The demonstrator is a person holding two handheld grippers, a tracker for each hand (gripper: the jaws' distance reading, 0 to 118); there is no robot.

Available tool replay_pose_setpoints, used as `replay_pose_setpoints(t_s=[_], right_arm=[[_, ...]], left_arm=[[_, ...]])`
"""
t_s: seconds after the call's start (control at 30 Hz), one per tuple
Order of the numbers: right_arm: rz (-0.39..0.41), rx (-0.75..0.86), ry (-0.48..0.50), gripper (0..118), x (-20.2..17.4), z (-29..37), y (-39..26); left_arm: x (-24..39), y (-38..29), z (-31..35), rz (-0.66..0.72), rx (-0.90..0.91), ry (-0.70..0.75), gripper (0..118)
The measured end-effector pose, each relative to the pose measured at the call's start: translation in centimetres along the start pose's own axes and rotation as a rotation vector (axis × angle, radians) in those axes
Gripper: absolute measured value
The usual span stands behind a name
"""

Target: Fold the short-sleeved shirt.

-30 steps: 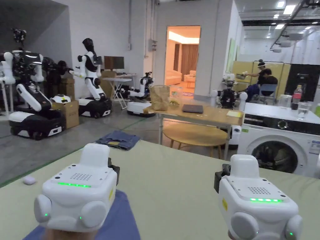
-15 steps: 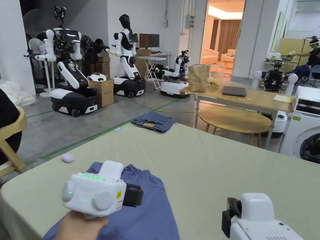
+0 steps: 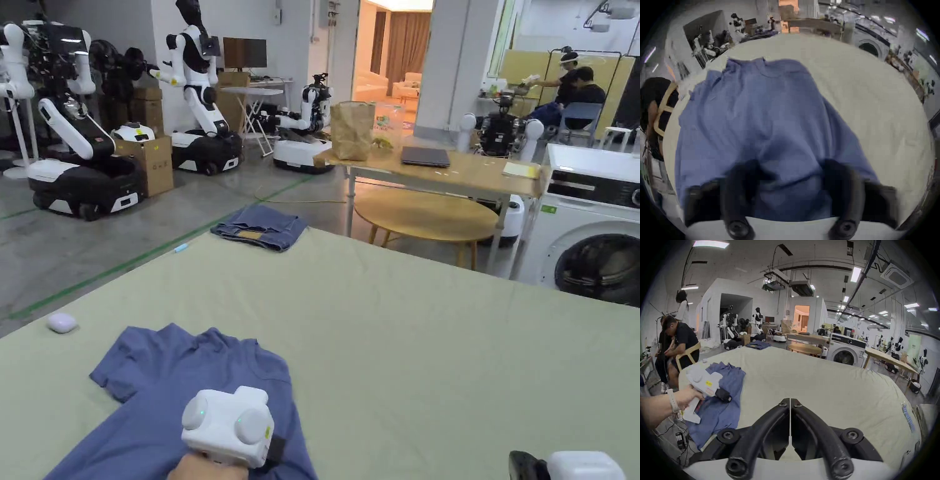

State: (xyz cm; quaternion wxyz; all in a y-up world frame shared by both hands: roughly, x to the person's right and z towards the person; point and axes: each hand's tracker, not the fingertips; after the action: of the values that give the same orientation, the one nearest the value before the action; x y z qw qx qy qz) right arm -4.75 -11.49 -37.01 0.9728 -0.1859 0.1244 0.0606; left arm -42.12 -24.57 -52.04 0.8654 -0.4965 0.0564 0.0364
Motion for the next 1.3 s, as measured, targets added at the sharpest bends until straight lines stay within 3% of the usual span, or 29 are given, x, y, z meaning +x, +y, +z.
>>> replay_pose_setpoints(t_s=[0.07,0.17,0.33,0.43,0.63,0.77,0.83,0.97,1.17,1.2,1.27,1.3], right_arm=[[-0.021,0.008,0.003,0,0.4,0.3,0.3],[-0.040,0.022,-0.006,0,1.3,1.1,0.5],[-0.068,0.042,-0.054,0,4.2,3.5,0.6],[-0.093,0.069,-0.123,0,6.8,5.8,0.8],[-0.130,0.107,-0.259,0,12.9,11.2,0.7],[-0.166,0.111,-0.361,0,17.4,14.0,-0.3],[-0.179,0.097,-0.397,0,19.5,14.8,-1.1],[-0.191,0.061,-0.481,0,23.3,15.7,-3.3],[-0.217,0.001,-0.515,0,27.0,15.2,-6.0],[-0.219,-0.006,-0.513,0,27.3,15.1,-6.2],[-0.216,-0.011,-0.495,0,27.4,14.7,-6.3],[-0.211,-0.010,-0.490,0,27.3,14.6,-6.3]], left_arm=[[-0.8,0.1,0.0,-0.014,0.013,0.087,0],[-0.9,-0.8,2.2,0.038,0.011,0.013,0],[4.1,1.5,9.6,0.030,0.184,-0.142,0],[10.7,2.8,14.2,-0.092,0.275,-0.207,0],[25.2,4.7,19.3,-0.240,0.418,-0.489,0],[34.9,3.7,21.2,-0.316,0.395,-0.706,0],[39.5,2.7,19.8,-0.383,0.346,-0.717,0],[47.8,-0.8,12.8,-0.530,0.215,-0.567,0],[52.0,-5.5,3.9,-0.473,0.063,-0.517,1],[51.8,-5.9,3.9,-0.478,0.075,-0.514,20],[50.6,-6.1,5.1,-0.486,0.105,-0.514,81],[49.3,-5.8,6.9,-0.487,0.150,-0.538,101]])
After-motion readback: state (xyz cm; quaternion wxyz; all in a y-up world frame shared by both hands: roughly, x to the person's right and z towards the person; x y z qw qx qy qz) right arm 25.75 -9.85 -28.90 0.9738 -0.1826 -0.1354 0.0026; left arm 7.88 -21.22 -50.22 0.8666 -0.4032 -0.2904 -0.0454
